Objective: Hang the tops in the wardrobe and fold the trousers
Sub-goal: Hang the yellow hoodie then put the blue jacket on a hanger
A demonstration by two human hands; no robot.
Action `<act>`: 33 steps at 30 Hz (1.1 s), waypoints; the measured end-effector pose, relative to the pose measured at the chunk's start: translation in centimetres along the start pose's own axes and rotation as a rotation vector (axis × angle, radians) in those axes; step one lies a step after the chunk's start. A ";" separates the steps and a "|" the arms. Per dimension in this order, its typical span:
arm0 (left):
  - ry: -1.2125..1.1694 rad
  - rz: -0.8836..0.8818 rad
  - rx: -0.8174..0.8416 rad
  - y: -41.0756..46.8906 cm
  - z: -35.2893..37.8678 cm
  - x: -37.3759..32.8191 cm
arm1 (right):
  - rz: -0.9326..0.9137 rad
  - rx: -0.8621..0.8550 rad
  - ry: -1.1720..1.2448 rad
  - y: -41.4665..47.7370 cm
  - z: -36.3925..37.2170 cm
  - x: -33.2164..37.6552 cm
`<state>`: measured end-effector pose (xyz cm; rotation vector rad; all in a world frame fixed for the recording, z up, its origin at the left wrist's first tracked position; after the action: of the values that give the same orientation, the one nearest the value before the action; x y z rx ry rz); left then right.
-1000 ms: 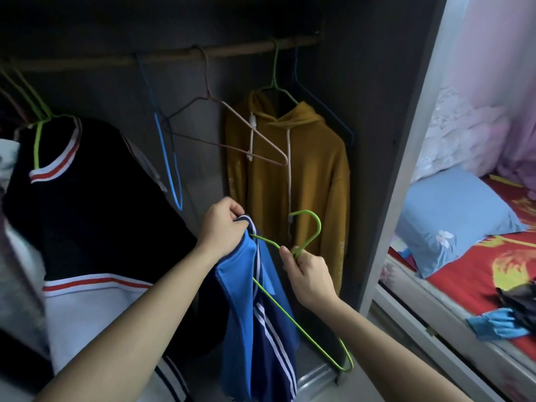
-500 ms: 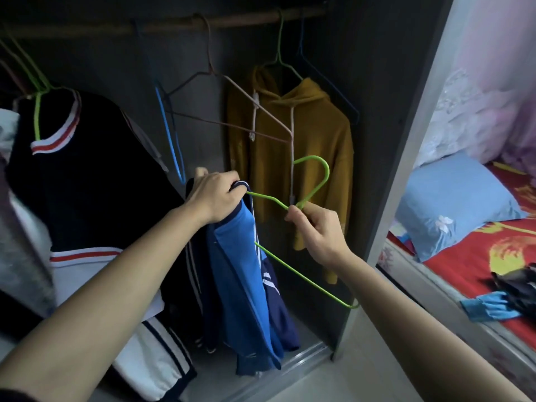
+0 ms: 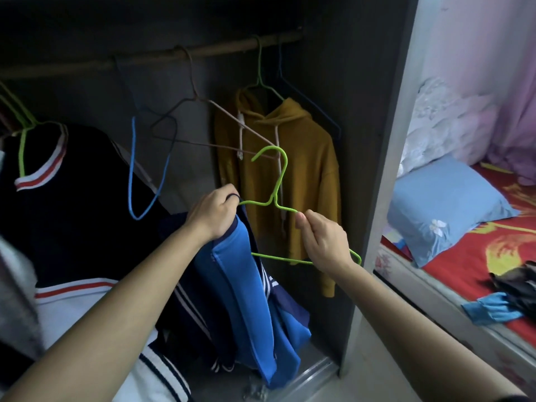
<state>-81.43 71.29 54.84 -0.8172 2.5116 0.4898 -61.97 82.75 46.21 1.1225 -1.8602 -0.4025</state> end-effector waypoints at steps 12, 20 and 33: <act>0.211 0.212 -0.340 -2.0 1.7 -2.4 | 0.097 -0.226 -0.284 -1.7 -0.2 -1.1; 0.064 0.079 -0.476 -1.8 -0.2 -3.4 | 0.187 0.206 0.160 -6.5 5.1 -2.3; -0.175 -0.010 -0.078 -2.3 1.8 -1.8 | 0.627 0.378 0.467 -7.7 8.6 -2.3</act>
<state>-78.16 71.21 53.83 -0.7799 2.3396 0.6310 -64.48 79.13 35.30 0.7179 -1.7753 0.5440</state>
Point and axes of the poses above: each hand's wrist, its own y-axis towards the middle knuckle, its own z-axis out of the palm, x = y × z, the point moved 4 cm from there along y, towards the middle knuckle, and after that the axes turned 8 degrees about -z, right-handed, at the moved point
